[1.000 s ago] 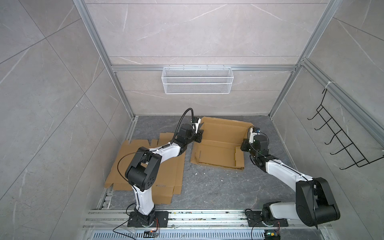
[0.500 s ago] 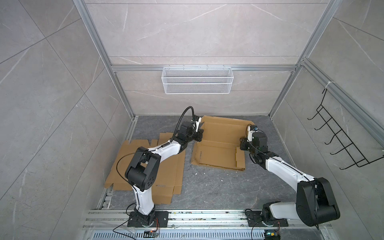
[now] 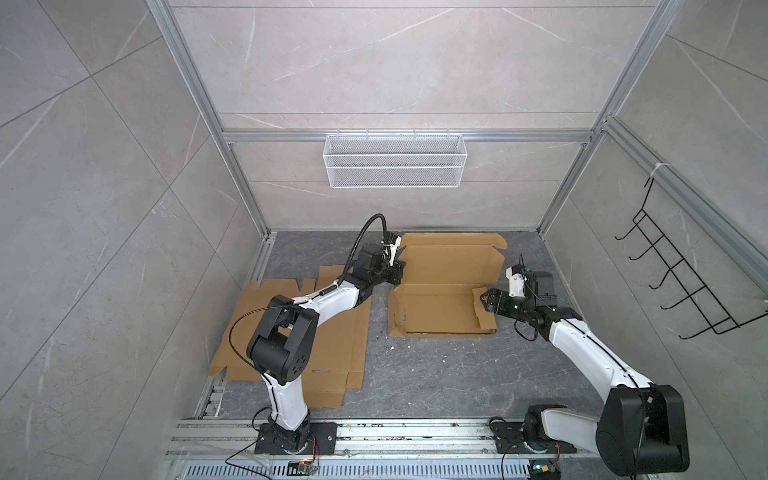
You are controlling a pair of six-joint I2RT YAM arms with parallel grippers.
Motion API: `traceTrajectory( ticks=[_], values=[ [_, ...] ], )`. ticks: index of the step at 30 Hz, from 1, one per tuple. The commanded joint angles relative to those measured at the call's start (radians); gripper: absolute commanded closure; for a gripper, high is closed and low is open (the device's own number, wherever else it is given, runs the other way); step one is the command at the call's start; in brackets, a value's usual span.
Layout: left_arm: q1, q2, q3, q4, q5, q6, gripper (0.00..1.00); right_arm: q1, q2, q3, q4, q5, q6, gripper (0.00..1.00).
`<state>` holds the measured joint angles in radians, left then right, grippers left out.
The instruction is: Fold the paper box
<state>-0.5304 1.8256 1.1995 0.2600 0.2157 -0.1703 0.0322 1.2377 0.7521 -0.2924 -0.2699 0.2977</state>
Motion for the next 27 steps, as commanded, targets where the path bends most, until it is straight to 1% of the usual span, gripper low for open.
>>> traceTrajectory(
  ticks=[1,4,10,14,16,18,20,21,23,27],
  values=[
    [-0.002,-0.037,-0.005,-0.001,0.008,0.026,1.00,-0.003,0.031,-0.017,-0.110,-0.016,0.039,0.19],
    [-0.003,-0.032,-0.005,-0.003,0.011,0.033,1.00,-0.008,0.103,-0.010,-0.112,0.020,0.011,0.22],
    [-0.003,-0.021,0.008,-0.012,0.018,0.033,1.00,-0.008,0.218,0.035,-0.067,0.026,-0.010,0.36],
    [-0.003,-0.021,0.031,-0.048,0.020,0.028,1.00,0.003,0.282,0.064,-0.104,0.072,-0.005,0.50],
    [-0.002,-0.024,0.046,-0.081,0.013,0.022,1.00,0.027,0.286,0.085,-0.135,0.128,-0.012,0.58],
    [0.007,-0.028,0.066,-0.122,0.013,0.004,1.00,0.049,0.294,0.107,-0.170,0.176,-0.025,0.67],
    [0.023,-0.036,0.076,-0.161,0.024,-0.027,0.95,0.065,0.314,0.133,-0.206,0.211,-0.039,0.76],
    [0.033,-0.043,0.076,-0.175,0.031,-0.041,0.92,0.069,0.321,0.139,-0.213,0.219,-0.043,0.79],
    [0.057,-0.068,0.070,-0.203,0.053,-0.078,0.84,0.070,0.337,0.148,-0.218,0.215,-0.046,0.82],
    [0.102,-0.159,0.023,-0.261,0.107,-0.121,0.68,0.071,0.363,0.160,-0.221,0.202,-0.053,0.85]
  ],
)
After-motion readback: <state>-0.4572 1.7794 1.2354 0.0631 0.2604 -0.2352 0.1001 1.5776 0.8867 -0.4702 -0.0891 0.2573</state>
